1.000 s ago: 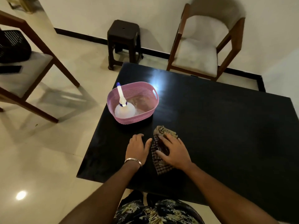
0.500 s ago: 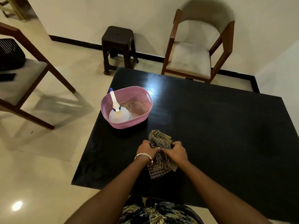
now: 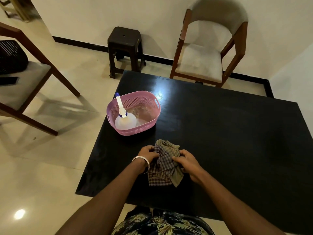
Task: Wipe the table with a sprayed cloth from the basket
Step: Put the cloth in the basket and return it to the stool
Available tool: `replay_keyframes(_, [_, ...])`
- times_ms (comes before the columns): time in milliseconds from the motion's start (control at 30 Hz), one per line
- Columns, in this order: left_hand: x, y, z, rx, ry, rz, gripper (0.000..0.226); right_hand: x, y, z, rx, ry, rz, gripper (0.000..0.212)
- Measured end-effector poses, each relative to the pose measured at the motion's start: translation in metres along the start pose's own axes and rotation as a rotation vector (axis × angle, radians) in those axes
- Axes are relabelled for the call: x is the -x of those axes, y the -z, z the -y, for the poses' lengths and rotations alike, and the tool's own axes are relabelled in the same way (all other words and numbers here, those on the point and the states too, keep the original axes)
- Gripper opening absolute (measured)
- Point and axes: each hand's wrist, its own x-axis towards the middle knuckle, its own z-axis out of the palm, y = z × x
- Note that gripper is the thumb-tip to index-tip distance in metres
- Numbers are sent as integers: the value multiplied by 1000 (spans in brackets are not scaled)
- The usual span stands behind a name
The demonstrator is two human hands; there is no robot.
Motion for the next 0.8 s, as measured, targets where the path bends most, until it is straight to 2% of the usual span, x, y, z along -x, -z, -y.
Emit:
replay_keyframes(167, [2, 7, -3, 60, 92, 119, 21, 4, 8, 11, -29, -8, 116, 26])
replay_keyframes(300, [10, 8, -22, 190, 36, 149, 18, -1, 15, 26, -64, 64, 75, 33])
replay_keyframes(467, [31, 14, -77, 280, -109, 187, 30, -6, 28, 74, -160, 222, 20, 37])
replay_keyframes(700, [54, 39, -162, 311, -310, 49, 36, 6, 37, 174, -44, 390, 3, 36])
replay_keyframes(800, [53, 59, -192, 265, -334, -32, 34, 4, 30, 211, 6, 443, -24, 33])
